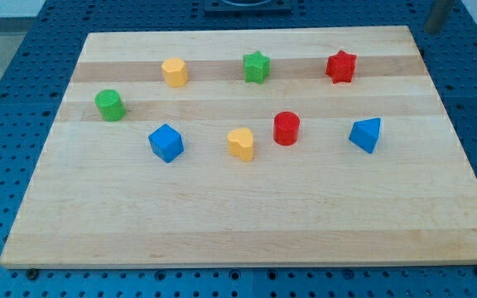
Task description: Move the red star to the top side of the red circle
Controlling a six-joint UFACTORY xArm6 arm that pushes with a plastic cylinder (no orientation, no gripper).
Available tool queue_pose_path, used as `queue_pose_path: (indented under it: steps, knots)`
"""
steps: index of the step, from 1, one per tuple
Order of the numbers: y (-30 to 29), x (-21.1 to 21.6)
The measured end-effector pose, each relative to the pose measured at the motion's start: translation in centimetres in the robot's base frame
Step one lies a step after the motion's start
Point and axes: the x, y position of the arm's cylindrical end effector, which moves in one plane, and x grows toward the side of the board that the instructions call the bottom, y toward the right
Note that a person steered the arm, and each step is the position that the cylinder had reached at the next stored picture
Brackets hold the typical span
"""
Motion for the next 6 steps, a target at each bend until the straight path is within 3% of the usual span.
queue_pose_path:
  steps: [3,5,6]
  knots:
    - [-12.7,3.6]
    - [-11.7,8.4]
    - [-16.2,8.2]
